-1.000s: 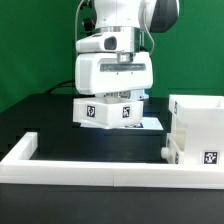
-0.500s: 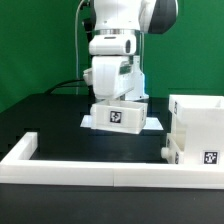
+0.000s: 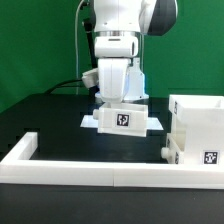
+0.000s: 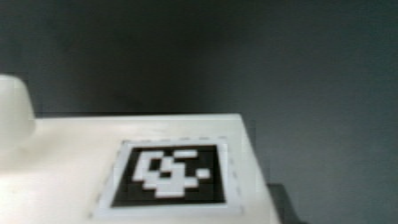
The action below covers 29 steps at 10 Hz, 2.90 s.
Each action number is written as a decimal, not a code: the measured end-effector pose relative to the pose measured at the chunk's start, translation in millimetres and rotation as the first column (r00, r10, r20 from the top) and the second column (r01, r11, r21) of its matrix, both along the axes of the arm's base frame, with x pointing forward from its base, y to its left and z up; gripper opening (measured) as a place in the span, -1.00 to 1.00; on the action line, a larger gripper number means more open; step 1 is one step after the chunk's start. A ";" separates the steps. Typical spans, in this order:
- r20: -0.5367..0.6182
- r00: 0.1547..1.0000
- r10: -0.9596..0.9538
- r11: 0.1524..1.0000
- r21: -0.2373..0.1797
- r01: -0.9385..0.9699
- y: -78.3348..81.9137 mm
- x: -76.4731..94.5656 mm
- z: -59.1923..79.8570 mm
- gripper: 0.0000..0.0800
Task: Assemble drawer
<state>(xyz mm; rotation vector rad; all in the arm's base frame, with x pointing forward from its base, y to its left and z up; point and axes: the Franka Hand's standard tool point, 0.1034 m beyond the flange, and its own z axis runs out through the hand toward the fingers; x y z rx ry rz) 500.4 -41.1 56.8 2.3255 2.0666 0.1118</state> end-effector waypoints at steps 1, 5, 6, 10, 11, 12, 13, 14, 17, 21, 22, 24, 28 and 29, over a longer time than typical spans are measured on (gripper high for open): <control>-0.006 1.000 0.007 1.000 0.002 -0.007 3.2 7.8 0.8 -0.90; -0.020 1.000 0.019 1.000 0.000 -0.019 6.0 20.9 3.0 -0.90; -0.021 1.000 0.020 1.000 0.001 -0.020 6.0 20.7 2.6 -0.89; -0.044 0.997 0.059 0.998 0.008 -0.059 21.8 33.9 3.4 -0.89; -0.051 0.997 0.066 0.998 0.009 -0.065 25.3 35.1 2.7 -0.89; -0.079 0.995 0.063 0.998 0.009 -0.062 23.0 31.4 1.7 -0.89; -0.080 0.995 0.062 0.998 0.009 -0.061 22.4 31.1 1.3 -0.89; -0.081 0.995 0.063 0.998 0.009 -0.062 22.6 30.5 0.8 -0.89; -0.078 0.994 0.075 0.997 0.011 -0.074 26.5 33.8 2.2 -0.89; -0.079 0.994 0.079 0.997 0.016 -0.078 30.6 34.6 -1.6 -0.89; -0.072 0.994 0.078 0.997 0.017 -0.077 32.2 35.7 -1.2 -0.89; -0.054 0.995 0.080 0.997 0.018 -0.079 34.9 37.7 -1.1 -0.89; -0.053 0.995 0.078 0.997 0.018 -0.078 37.9 38.4 -0.8 -0.89; -0.053 0.996 0.073 0.997 0.018 -0.072 37.9 38.4 -0.8 -0.89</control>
Offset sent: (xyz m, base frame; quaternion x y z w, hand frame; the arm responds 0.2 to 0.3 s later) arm 0.0000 0.0000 0.0000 0.0650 0.0000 0.0000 0.9979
